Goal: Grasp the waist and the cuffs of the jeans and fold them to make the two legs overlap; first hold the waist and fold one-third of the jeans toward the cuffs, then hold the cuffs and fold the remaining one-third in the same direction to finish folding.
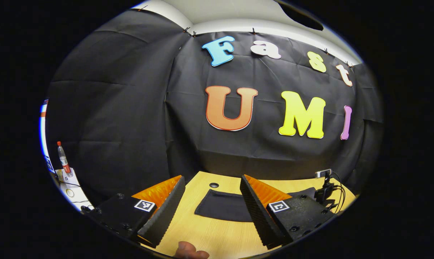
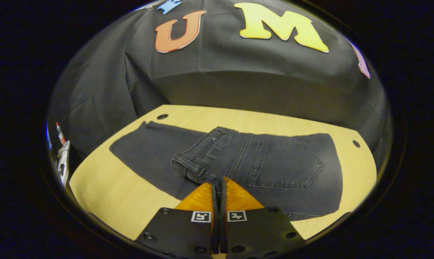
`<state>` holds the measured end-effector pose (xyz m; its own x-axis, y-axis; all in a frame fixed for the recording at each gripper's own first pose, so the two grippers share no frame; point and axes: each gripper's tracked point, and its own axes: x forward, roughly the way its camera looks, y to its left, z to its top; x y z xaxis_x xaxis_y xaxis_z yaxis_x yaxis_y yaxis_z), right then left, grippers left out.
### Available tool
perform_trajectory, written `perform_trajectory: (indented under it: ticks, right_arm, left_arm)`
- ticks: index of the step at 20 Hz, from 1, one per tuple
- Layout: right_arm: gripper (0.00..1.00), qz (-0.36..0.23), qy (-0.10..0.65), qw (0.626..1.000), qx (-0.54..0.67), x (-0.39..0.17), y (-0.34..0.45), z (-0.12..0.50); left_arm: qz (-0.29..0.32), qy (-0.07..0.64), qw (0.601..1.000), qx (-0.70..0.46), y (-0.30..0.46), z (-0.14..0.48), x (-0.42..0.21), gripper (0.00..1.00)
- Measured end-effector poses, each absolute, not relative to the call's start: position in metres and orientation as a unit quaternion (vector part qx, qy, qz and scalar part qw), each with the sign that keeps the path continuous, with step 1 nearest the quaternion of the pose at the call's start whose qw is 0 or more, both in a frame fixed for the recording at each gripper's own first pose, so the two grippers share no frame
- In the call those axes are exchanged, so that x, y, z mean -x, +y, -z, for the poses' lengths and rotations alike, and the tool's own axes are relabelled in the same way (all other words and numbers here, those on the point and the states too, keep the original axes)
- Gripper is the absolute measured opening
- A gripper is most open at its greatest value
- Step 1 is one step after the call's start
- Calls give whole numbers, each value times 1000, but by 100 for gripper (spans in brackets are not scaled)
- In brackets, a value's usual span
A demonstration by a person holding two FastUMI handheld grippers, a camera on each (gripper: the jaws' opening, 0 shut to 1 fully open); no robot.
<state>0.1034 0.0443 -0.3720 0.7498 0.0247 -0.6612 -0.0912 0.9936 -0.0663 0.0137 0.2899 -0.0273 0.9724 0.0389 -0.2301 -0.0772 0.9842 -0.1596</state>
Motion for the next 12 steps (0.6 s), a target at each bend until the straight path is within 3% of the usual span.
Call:
perform_trajectory:
  ticks: [3, 6, 9, 12]
  right_arm:
    - [8, -35, 358, 932, 36, -96, 46, 379]
    - [35, -36, 360, 932, 36, -95, 49, 377]
    - [37, -33, 346, 936, 45, -96, 46, 357]
    - [100, -60, 311, 949, 17, -110, 60, 332]
  left_arm:
    - [-26, 118, 989, 84, 288, 29, -18, 99]
    - [-23, 121, 988, 90, 286, 31, -23, 99]
    - [-11, 136, 986, 96, 278, 42, -30, 99]
    - [-6, 148, 984, 99, 276, 53, -34, 99]
